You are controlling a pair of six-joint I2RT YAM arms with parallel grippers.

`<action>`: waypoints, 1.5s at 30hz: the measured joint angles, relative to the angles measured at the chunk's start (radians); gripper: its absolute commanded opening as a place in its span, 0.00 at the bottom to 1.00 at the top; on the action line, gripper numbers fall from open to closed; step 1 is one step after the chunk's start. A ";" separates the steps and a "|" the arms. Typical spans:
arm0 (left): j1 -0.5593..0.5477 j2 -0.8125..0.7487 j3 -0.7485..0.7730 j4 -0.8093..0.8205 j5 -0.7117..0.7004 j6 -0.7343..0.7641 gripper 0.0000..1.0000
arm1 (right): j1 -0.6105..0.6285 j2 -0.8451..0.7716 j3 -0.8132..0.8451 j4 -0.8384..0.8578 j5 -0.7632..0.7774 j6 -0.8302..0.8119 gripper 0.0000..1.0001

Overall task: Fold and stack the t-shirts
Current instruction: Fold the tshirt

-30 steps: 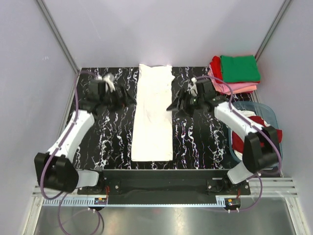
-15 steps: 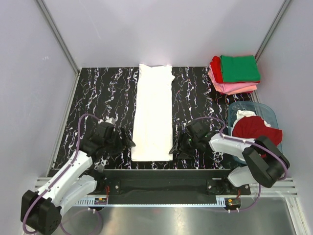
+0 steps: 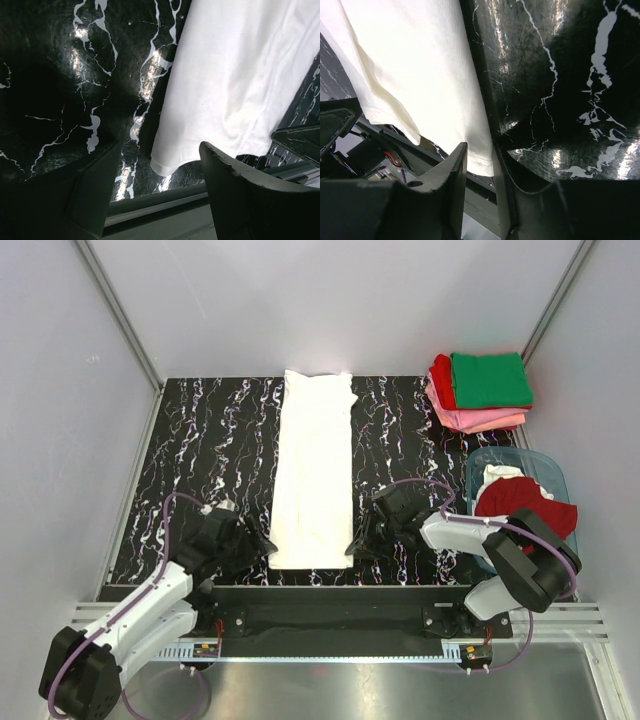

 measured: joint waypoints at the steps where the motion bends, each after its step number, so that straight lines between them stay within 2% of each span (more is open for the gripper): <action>1: 0.000 -0.008 -0.009 0.013 0.003 -0.006 0.68 | 0.001 0.000 -0.001 0.001 0.000 0.001 0.34; 4: -0.001 -0.030 -0.031 0.038 0.005 -0.014 0.65 | 0.009 -0.012 -0.013 0.005 0.006 0.006 0.35; 9: -0.013 -0.077 -0.065 0.054 0.007 -0.031 0.58 | 0.033 -0.033 -0.029 0.009 0.007 0.025 0.43; 17: -0.036 -0.095 -0.090 0.071 0.021 -0.055 0.50 | 0.064 -0.023 -0.029 0.032 0.016 0.040 0.36; 20: -0.049 -0.063 -0.090 0.094 0.027 -0.062 0.39 | 0.065 -0.019 -0.029 0.037 0.021 0.042 0.29; 22: -0.059 -0.041 -0.090 0.105 0.029 -0.068 0.25 | 0.065 -0.016 -0.029 0.037 0.025 0.043 0.26; 27: -0.077 -0.025 -0.095 0.100 0.024 -0.074 0.09 | 0.066 -0.015 -0.035 0.041 0.030 0.043 0.21; 29: -0.080 -0.026 -0.095 0.105 0.025 -0.076 0.00 | 0.066 -0.015 -0.036 0.043 0.031 0.043 0.17; 34: -0.087 -0.027 -0.095 0.108 0.023 -0.076 0.00 | 0.066 -0.015 -0.038 0.044 0.032 0.043 0.08; 36: -0.092 -0.033 -0.095 0.101 0.021 -0.076 0.00 | 0.066 -0.016 -0.038 0.042 0.032 0.043 0.00; 45: -0.191 -0.139 -0.094 -0.020 0.006 -0.131 0.00 | 0.104 -0.091 -0.038 -0.061 0.051 0.042 0.00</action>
